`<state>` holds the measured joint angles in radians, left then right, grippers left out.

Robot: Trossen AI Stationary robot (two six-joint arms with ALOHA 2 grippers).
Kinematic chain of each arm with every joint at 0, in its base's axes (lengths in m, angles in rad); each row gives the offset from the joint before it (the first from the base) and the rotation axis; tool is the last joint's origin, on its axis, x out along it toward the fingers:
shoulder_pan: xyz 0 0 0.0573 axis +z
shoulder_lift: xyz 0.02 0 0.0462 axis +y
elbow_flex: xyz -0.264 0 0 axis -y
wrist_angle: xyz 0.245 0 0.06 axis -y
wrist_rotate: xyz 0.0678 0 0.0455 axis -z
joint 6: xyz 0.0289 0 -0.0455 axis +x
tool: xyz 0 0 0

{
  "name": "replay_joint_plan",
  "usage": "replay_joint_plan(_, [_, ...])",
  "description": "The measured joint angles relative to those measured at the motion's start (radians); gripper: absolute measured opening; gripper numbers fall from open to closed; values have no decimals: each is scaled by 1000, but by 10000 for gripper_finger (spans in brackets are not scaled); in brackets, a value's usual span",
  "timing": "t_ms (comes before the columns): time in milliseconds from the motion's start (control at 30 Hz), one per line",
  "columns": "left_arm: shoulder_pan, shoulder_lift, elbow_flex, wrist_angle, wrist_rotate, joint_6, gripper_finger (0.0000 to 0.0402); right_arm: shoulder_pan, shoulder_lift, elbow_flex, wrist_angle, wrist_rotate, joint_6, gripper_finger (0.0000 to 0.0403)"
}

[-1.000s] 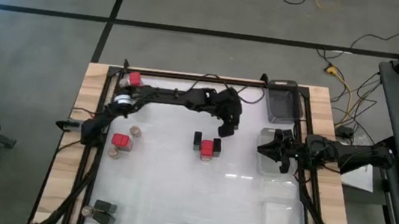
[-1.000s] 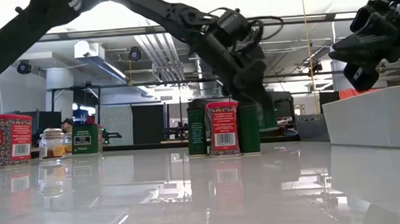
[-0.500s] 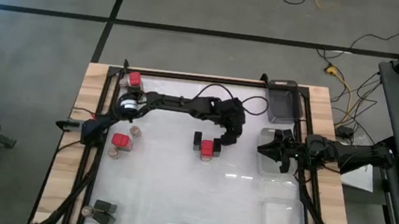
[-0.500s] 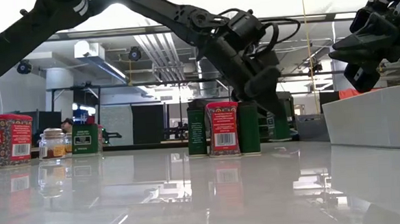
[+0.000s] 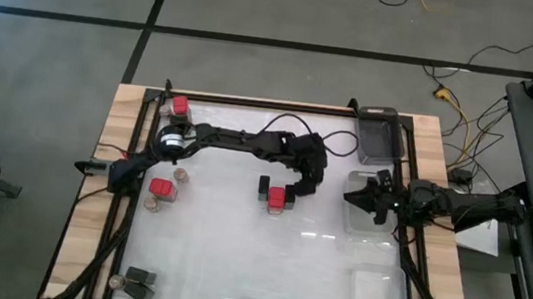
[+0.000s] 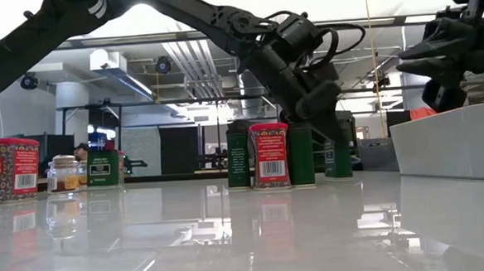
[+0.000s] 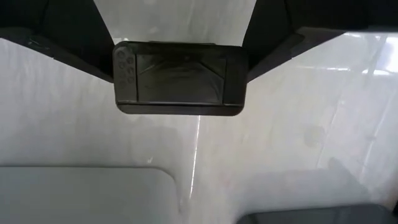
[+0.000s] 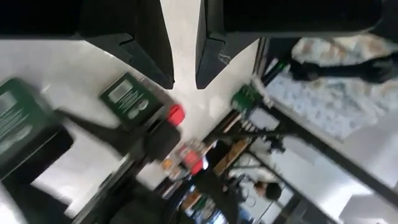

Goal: Sort spices by type
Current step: Put the green seasoning can into the gray bin

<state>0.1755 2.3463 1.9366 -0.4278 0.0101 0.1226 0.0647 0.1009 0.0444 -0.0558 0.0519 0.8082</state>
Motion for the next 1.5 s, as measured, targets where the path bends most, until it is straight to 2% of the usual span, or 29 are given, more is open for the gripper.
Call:
replay_joint_plan(367, [-28, -52, 0, -46, 3, 71, 328, 0, 38, 27, 57, 138, -237, 68])
replay_joint_plan(533, [-25, -113, -4, -104, 0, 102, 327, 0, 176, 147, 67, 204, -461, 106])
replay_joint_plan(633, [-28, -175, -56, -94, 1, 102, 327, 0, 305, 224, 68, 211, -574, 138])
replay_joint_plan(733, [-38, -269, -176, -37, 1, 95, 327, 0, 452, 311, 57, 206, -650, 174])
replay_joint_plan(800, [-46, -349, -299, 55, 2, 81, 327, 0, 547, 383, 11, 204, -676, 197])
replay_joint_plan(933, [-64, -530, -573, 270, 2, 34, 327, 0, 728, 546, -183, 203, -720, 239])
replay_joint_plan(1067, [-96, -696, -808, 412, -1, -10, 327, 0, 877, 688, -322, 203, -750, 276])
replay_joint_plan(1267, [-166, -910, -1062, 536, -1, -83, 326, -21, 1034, 833, -456, 200, -846, 331])
replay_joint_plan(1400, [-216, -1000, -1226, 724, -3, -141, 326, -67, 1117, 916, -555, 197, -871, 358])
replay_joint_plan(1500, [-250, -1029, -1345, 912, -25, -162, 326, -115, 1163, 954, -592, 141, -891, 365])
